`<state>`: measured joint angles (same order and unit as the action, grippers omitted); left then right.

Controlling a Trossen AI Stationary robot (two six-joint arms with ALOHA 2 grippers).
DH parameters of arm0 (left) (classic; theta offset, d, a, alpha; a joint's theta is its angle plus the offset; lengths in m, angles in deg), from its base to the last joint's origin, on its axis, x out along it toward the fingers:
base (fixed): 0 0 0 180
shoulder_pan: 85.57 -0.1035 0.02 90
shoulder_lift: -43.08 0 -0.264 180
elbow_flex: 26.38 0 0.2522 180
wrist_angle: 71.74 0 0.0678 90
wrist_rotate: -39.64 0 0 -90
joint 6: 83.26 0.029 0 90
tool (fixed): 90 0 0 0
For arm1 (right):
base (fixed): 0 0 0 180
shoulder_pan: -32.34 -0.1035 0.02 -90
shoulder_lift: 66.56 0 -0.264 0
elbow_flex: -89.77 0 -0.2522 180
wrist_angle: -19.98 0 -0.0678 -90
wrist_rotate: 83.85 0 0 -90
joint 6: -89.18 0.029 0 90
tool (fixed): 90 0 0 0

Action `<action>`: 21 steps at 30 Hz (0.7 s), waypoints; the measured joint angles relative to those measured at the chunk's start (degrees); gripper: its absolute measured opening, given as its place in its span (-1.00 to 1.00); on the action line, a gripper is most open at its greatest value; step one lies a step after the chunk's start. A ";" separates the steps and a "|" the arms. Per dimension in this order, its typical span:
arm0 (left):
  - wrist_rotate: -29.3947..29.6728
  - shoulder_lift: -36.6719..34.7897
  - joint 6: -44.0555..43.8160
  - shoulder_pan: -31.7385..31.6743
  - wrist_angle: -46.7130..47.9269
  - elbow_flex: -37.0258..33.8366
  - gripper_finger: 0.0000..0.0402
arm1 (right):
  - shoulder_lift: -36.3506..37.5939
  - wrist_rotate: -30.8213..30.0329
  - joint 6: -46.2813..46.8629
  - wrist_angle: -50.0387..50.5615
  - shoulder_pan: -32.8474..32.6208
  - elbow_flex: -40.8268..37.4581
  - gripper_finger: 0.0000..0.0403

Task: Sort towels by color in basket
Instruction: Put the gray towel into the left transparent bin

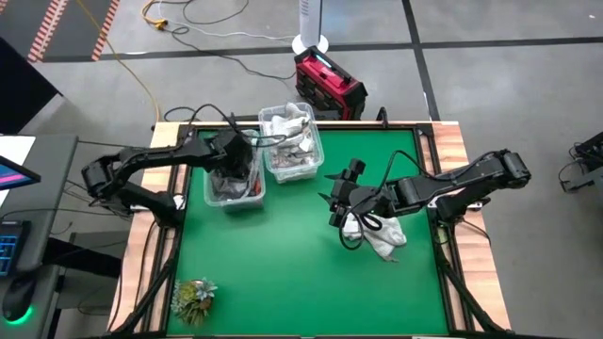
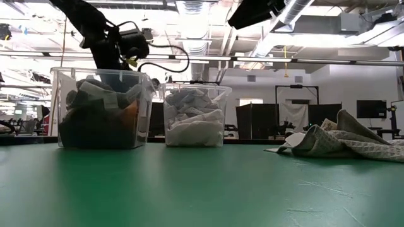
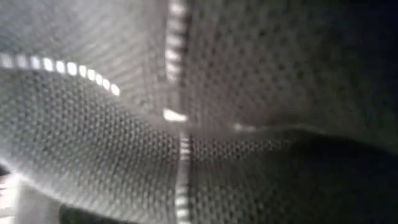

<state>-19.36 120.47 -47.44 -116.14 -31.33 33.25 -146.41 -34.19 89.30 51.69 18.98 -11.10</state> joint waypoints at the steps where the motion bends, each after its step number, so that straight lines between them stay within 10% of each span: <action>1: 1.67 -0.29 0.66 0.96 -0.08 0.00 -1.00 | 0.00 0.00 0.00 0.02 0.00 0.00 0.29; 21: 9.65 -9.71 -2.58 8.32 8.92 4.11 -1.00 | 0.00 0.00 0.64 0.39 0.39 0.00 0.29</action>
<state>-9.71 110.77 -50.02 -107.82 -22.40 37.35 -146.41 -34.19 89.95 52.09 19.37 -11.10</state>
